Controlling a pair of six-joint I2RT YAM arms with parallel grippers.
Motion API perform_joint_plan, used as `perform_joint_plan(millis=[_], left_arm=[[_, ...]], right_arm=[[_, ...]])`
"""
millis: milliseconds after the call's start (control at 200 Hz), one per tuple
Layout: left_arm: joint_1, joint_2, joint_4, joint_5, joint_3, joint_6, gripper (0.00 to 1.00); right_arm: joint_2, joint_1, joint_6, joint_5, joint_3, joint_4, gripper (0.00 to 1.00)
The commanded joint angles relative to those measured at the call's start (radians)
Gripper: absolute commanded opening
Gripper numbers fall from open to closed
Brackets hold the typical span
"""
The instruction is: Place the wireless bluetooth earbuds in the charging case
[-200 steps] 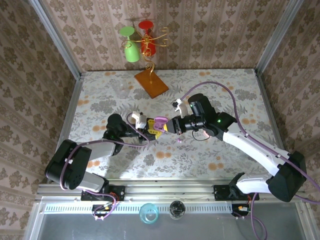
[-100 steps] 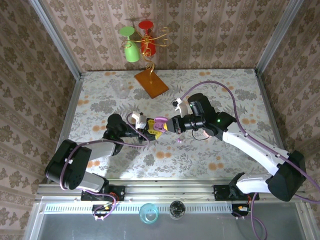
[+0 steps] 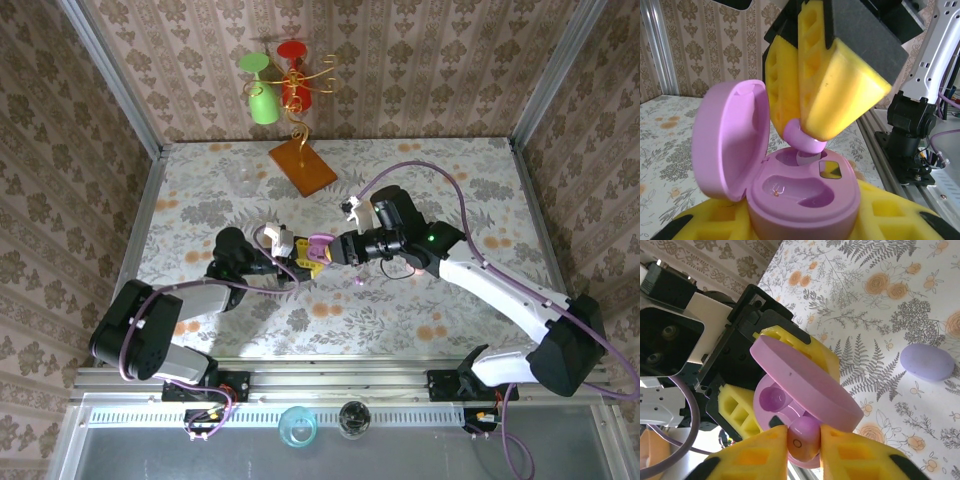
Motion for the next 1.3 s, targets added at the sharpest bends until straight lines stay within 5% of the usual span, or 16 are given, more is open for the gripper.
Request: perform_joint_plan(millis=[0, 305, 600, 750, 1045, 1295], left_arm=[[-0.003, -0.041, 0.001, 0.010, 0.021, 0.042, 0.24], [0.020, -0.050, 0.010, -0.006, 0.007, 0.049, 0.25], [0.095, -0.118, -0.001, -0.030, -0.030, 0.054, 0.25], [0.107, -0.159, -0.053, -0.066, -0.041, 0.091, 0.25], [0.260, -0.232, -0.061, -0.069, -0.093, 0.047, 0.25], [0.355, -0.263, -0.041, -0.104, -0.109, 0.010, 0.25]], right_arm=[[-0.017, -0.001, 0.002, 0.035, 0.026, -0.004, 0.31], [-0.141, -0.036, 0.027, 0.081, -0.070, 0.080, 0.45], [-0.251, -0.067, 0.125, 0.385, -0.240, 0.003, 0.51], [-0.152, -0.054, 0.120, 0.468, -0.232, -0.077, 0.52], [0.140, 0.155, 0.095, 0.956, -0.111, -0.264, 0.53], [0.409, 0.279, 0.113, 1.123, 0.022, -0.327, 0.54]])
